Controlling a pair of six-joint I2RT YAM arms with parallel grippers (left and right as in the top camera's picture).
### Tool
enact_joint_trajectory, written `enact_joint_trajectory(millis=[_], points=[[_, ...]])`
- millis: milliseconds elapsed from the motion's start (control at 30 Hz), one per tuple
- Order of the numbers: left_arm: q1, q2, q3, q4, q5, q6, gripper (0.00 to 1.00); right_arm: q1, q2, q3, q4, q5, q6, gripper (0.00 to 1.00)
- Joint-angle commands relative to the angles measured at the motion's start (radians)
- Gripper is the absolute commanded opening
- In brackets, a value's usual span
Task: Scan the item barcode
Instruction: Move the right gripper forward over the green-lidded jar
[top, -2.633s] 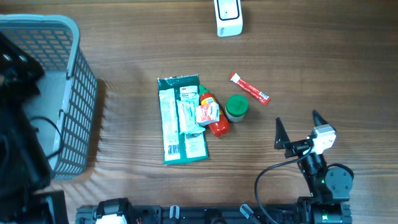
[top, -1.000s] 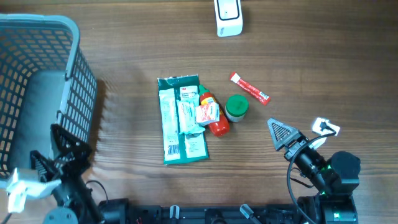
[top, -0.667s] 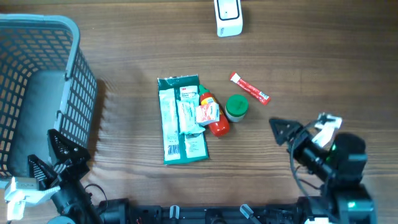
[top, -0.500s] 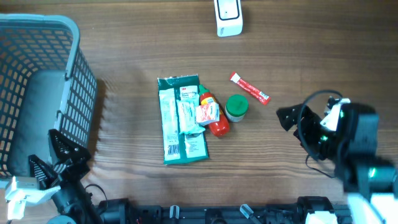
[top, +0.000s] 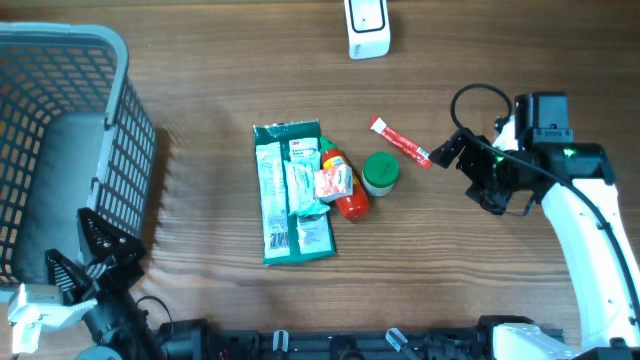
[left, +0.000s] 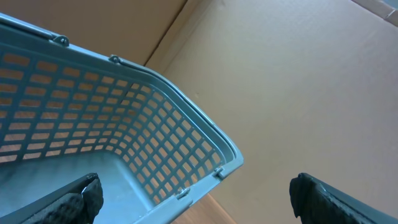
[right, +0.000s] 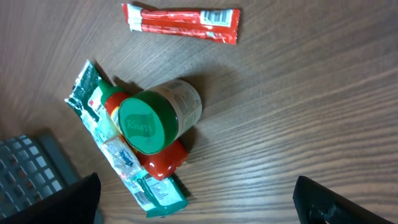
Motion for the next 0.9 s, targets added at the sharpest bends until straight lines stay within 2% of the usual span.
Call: enact_joint_trajectory(millis=[0, 33, 100, 133, 167, 200, 233, 267, 433, 533, 633, 767, 867], points=[[-0.005, -0.009, -0.002, 0.017, 0.032, -0.009, 1.00, 0.011, 0.000, 0.039, 0.013, 0.017, -0.124, 1.00], [-0.005, -0.009, -0.002, 0.027, 0.061, -0.004, 1.00, 0.021, 0.000, 0.042, 0.015, 0.018, -0.151, 1.00], [-0.005, -0.009, -0.002, 0.071, 0.185, 0.138, 1.00, 0.052, 0.000, 0.048, 0.027, 0.034, -0.162, 1.00], [-0.005, -0.009, -0.002, 0.114, 0.316, 0.307, 1.00, 0.076, 0.000, 0.054, 0.039, 0.055, -0.161, 1.00], [-0.005, -0.009, -0.002, 0.134, 0.404, 0.424, 1.00, 0.101, 0.000, 0.061, 0.047, 0.071, -0.162, 0.99], [-0.005, -0.009, -0.002, 0.151, 0.575, 0.680, 1.00, 0.155, 0.000, 0.070, 0.062, 0.093, -0.163, 1.00], [-0.005, -0.009, -0.002, 0.143, 0.621, 0.755, 1.00, 0.178, 0.000, 0.071, 0.077, 0.104, -0.166, 0.99], [-0.005, -0.009, -0.002, 0.120, 0.651, 0.785, 1.00, 0.200, 0.000, 0.071, 0.092, 0.122, -0.170, 1.00], [-0.005, -0.006, -0.002, -0.058, 0.657, 0.778, 1.00, 0.307, 0.006, 0.071, 0.174, 0.210, -0.184, 1.00], [-0.005, -0.006, -0.002, -0.095, 0.657, 0.778, 1.00, 0.332, 0.026, 0.074, 0.213, 0.242, -0.188, 0.99], [-0.005, -0.006, -0.002, -0.114, 0.657, 0.778, 1.00, 0.349, 0.096, 0.112, 0.200, 0.295, -0.223, 1.00], [-0.005, -0.006, -0.002, -0.121, 0.657, 0.778, 1.00, 0.367, 0.258, 0.251, 0.091, 0.377, -0.329, 1.00], [-0.005, -0.006, -0.002, -0.130, 0.657, 0.778, 1.00, 0.384, 0.337, 0.285, 0.057, 0.364, -0.377, 0.99]])
